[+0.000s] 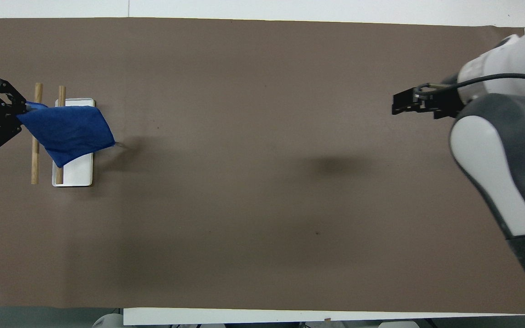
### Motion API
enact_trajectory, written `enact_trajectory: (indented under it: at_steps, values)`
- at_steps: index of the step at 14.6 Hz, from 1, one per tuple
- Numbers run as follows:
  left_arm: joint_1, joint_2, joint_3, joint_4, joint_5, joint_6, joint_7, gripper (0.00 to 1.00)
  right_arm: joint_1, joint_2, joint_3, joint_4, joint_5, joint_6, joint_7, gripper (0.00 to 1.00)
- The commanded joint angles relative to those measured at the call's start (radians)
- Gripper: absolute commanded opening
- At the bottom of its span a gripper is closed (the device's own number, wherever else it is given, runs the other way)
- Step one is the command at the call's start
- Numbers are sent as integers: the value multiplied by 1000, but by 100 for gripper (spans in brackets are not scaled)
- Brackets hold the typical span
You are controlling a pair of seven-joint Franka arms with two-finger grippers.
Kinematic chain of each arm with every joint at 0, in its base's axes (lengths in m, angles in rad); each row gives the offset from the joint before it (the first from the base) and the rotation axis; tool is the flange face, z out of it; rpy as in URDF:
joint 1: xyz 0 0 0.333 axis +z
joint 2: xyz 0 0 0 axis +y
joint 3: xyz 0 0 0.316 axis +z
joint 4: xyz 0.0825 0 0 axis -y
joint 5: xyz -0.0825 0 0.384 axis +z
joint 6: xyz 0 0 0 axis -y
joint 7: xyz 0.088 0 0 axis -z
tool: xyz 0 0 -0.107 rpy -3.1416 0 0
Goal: Right arm passes towel to left arm to hang
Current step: 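Drape the towel over the wooden rods with the left gripper and release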
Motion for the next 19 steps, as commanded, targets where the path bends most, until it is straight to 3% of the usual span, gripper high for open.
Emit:
enact_trajectory:
  at_steps: [1, 3, 4, 8, 13, 17, 19]
  values:
    - [44, -3, -6, -19, 11, 59, 40, 2, 32, -39, -115, 5, -9, -42, -42, 100]
    - [57, -3, -6, -34, 13, 111, 38, 2, 55, -40, -209, 16, -11, -49, -45, 100]
    - [65, -3, -6, -34, 13, 121, 38, 2, 56, -40, -217, 25, -23, -65, -45, 100]
    - [107, 3, -4, -33, 13, 162, 63, 1, 55, -42, -218, 154, -135, -186, -49, 100]
    - [177, 4, -4, -33, 14, 164, 233, 2, 58, -39, -225, 269, -134, -372, -166, 100]
    - [177, 2, -4, -121, 14, 271, 235, 2, 62, -37, -219, 289, -134, -378, -166, 100]
    - [183, 2, -4, -137, 14, 277, 110, 2, 62, -43, -215, 289, -132, -378, -165, 100]
